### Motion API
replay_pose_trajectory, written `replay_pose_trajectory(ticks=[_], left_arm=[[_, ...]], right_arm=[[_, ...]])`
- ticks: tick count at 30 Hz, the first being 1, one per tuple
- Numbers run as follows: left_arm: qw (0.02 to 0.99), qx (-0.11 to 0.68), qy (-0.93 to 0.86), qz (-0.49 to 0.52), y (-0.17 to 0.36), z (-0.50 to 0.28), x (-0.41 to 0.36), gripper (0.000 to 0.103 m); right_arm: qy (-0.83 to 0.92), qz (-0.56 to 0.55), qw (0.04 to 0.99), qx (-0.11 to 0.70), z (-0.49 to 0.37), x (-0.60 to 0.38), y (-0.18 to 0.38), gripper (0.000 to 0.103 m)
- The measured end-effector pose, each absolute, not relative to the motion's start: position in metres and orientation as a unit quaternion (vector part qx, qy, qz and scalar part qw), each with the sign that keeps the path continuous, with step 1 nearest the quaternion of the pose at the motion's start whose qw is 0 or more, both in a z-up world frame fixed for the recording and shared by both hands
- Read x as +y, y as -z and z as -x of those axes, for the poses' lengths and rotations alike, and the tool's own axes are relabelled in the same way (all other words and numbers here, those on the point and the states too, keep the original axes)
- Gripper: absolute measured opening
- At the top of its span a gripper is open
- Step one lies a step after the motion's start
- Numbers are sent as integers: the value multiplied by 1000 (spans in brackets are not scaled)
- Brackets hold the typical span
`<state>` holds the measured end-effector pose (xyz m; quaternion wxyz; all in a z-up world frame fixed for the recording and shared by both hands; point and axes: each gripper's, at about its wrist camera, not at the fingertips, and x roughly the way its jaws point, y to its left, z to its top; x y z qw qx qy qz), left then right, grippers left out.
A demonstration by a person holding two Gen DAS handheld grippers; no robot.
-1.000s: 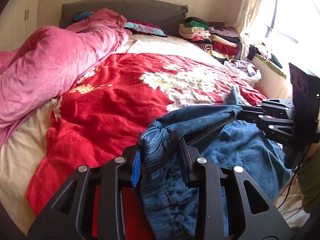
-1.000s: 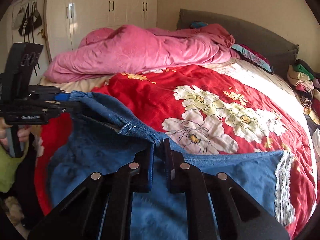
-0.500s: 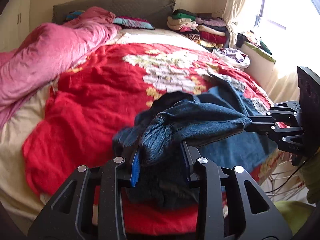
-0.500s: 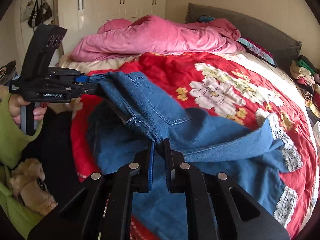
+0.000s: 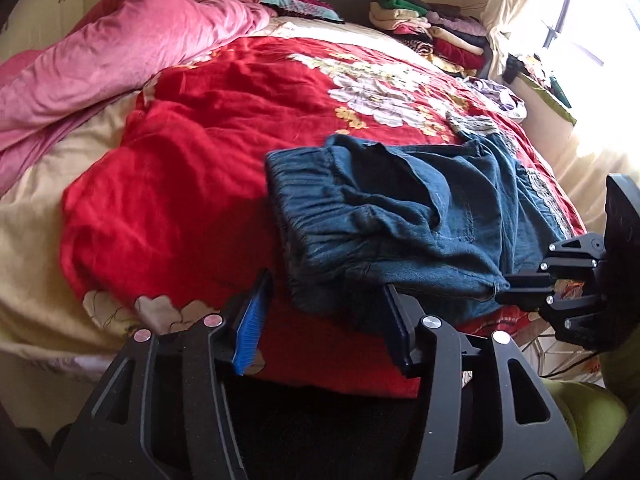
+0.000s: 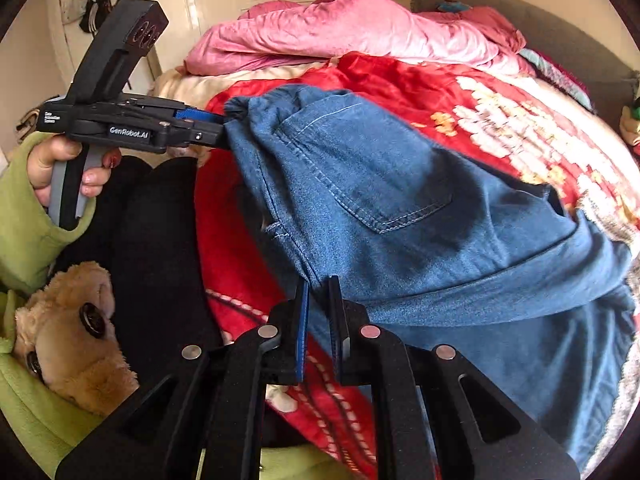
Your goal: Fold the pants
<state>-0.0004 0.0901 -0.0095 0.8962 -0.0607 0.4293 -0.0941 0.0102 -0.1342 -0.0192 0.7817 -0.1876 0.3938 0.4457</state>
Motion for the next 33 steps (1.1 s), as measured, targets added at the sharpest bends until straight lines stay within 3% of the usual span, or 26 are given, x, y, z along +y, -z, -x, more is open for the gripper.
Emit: replay_pose_trajectory(ticks=[10,15,17,19,25,29,33], left_arm=[[903,418,71,70,-15,20,103,46],[908,401,117,40,-30,6,65,46],[898,414,141,44,-23,-7,47,28],[893,424,148,25,-12,-14,30,18],[870,475,133,11,33,-35,20,18],[869,476,134,21,39,-37,24,18],[870,474,135,23,40,-37,26,18]], right_arm=[[-439,190,767,428,-13,-132,46,10],[-442,184,766,428,-14,-132,47,12],[-444,178,767,427,-14,-135,44,12],[-444,173,769,426,-11,-140,41,12],[-432,145,796,399,-8,-165,13,18],[-411,118,823,375,-19,-171,-3,33],[-394,121,828,380,-38,-157,-2,33]])
